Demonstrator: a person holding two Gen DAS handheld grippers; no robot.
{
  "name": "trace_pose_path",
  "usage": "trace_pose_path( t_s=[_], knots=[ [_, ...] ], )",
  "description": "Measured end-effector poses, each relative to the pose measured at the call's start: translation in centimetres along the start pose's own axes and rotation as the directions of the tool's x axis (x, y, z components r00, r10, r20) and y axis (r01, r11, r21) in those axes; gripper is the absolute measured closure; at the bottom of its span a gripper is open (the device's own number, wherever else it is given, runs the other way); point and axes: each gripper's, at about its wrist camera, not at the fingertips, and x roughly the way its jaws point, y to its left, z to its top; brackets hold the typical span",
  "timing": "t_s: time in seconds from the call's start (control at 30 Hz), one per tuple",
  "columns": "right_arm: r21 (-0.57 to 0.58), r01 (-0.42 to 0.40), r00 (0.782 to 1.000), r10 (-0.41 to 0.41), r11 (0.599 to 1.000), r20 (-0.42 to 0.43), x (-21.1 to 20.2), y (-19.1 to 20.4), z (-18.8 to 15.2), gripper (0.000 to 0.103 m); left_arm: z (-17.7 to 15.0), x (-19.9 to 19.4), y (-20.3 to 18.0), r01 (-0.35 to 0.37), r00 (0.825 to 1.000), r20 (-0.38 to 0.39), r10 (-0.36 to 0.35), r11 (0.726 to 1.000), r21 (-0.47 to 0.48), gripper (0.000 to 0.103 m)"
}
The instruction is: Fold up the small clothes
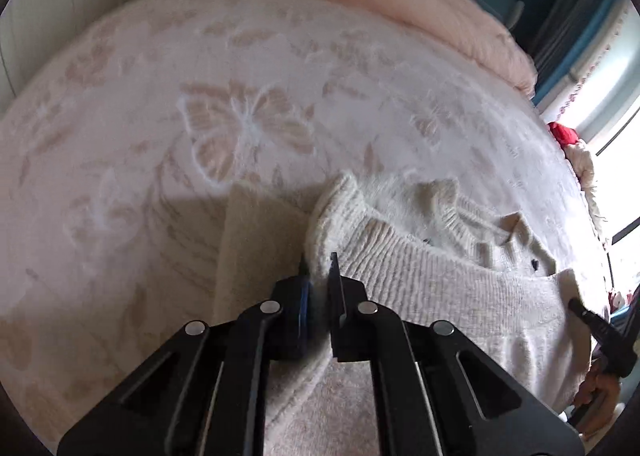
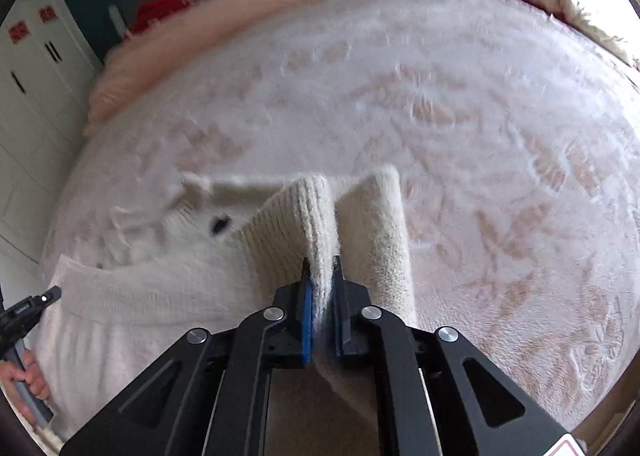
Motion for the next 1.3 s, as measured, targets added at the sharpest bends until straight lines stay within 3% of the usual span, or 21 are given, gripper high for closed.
trace_pose_path(
  t_s=[0.13,0.27,0.33,0.4,0.47,0.5,0.53,0.6,0.63,0.67,0.73,0.83,0.93,1.0,1.03,1.1,1.13,1.2,1.23,1.3],
  knots=[
    [-0.011,-0.059,0.989,0.06,0.998,0.132,-4.6,1.3,2.7,0.097,2.9,-4.0,-0.5,0.065,0.994,0.091,-0.063,0.998,-0.023,0.097],
    [0.008,-0.045,0.978,0.043,0.999,0.203,-5.1,1.7,7.0,0.097,6.9,-4.4,-2.4,0.029,0.99,0.141,-0.029,1.0,0.001,0.097],
    [0.021,0.017,0.987,-0.02,1.0,0.161,-2.0,1.1,7.9,0.096,8.4,-2.1,-2.6,-0.004,0.994,0.113,0.006,1.0,-0.018,0.097],
    [0.047,0.059,0.998,-0.06,0.997,0.032,3.2,-0.4,7.3,0.096,8.4,1.4,-2.4,-0.061,0.997,0.047,0.062,0.998,-0.017,0.096],
    [0.053,0.096,0.992,-0.091,0.994,-0.087,7.1,-1.4,5.9,0.095,7.4,5.2,-1.8,-0.134,0.99,-0.041,0.134,0.991,-0.001,0.095],
    [0.05,0.102,0.99,-0.097,0.993,-0.098,7.6,-1.5,5.4,0.094,6.2,7.1,-1.4,-0.172,0.98,-0.102,0.173,0.985,0.014,0.093],
    [0.055,0.101,0.994,-0.099,0.993,-0.046,6.5,-1.2,4.9,0.09,5.3,7.5,-1.1,-0.186,0.977,-0.104,0.186,0.982,0.015,0.091],
    [0.053,0.11,0.994,-0.111,0.992,0.016,4.4,-0.7,4.8,0.079,4.5,5.6,-0.8,-0.166,0.986,-0.018,0.165,0.986,-0.021,0.081],
    [0.037,0.13,0.99,-0.132,0.991,0.058,2.8,0.0,4.9,0.075,4.3,4.5,-0.6,-0.172,0.985,0.003,0.172,0.984,-0.041,0.061],
    [0.02,0.138,0.985,-0.14,0.99,0.098,1.3,0.8,4.8,0.075,4.1,2.8,-0.6,-0.175,0.984,0.027,0.178,0.982,-0.069,0.051],
    [-0.023,0.068,0.988,-0.064,0.997,0.142,-1.0,3.1,4.4,0.075,3.8,0.5,-0.9,-0.126,0.988,0.08,0.134,0.987,-0.096,0.051],
    [-0.081,-0.086,0.993,0.092,0.993,0.074,-1.0,7.9,2.4,0.075,2.1,-2.2,-3.0,-0.002,0.995,0.094,0.014,0.992,-0.13,0.04],
    [-0.105,-0.232,0.972,0.228,0.967,-0.053,0.0,13.2,-2.1,0.077,-1.0,-2.4,-5.1,0.049,0.998,0.049,-0.045,0.994,-0.095,0.04],
    [-0.178,-0.252,0.965,0.235,0.951,-0.112,0.5,15.6,-5.1,0.077,-3.8,-1.8,-6.0,0.02,1.0,-0.001,-0.02,1.0,-0.012,0.04],
    [-0.251,-0.229,0.97,0.2,0.94,-0.137,0.9,16.5,-6.9,0.081,-4.9,-1.4,-5.9,-0.01,1.0,-0.026,0.011,1.0,0.021,0.04],
    [-0.34,-0.179,0.981,0.141,0.923,-0.134,1.6,15.8,-9.1,0.088,-7.1,-0.3,-4.6,-0.065,0.996,-0.055,0.069,0.995,0.077,0.044],
    [-0.335,-0.207,0.977,0.18,0.919,-0.112,1.3,14.1,-9.6,0.089,-7.9,-0.4,-3.8,-0.047,0.998,-0.033,0.051,0.993,0.105,0.046],
    [-0.286,-0.192,0.979,0.164,0.939,-0.118,0.3,11.9,-8.9,0.096,-8.4,-1.1,-3.4,-0.036,0.999,-0.01,0.038,0.989,0.141,0.047],
    [-0.258,-0.177,0.981,0.149,0.95,-0.124,0.1,11.3,-8.5,0.095,-8.2,-1.6,-3.5,-0.049,0.999,-0.016,0.052,0.988,0.146,0.047],
    [-0.158,-0.15,0.985,0.133,0.976,-0.112,-2.3,9.0,-7.8,0.084,-7.9,-3.2,-3.2,-0.04,0.999,-0.018,0.042,0.994,0.098,0.043]
  ],
)
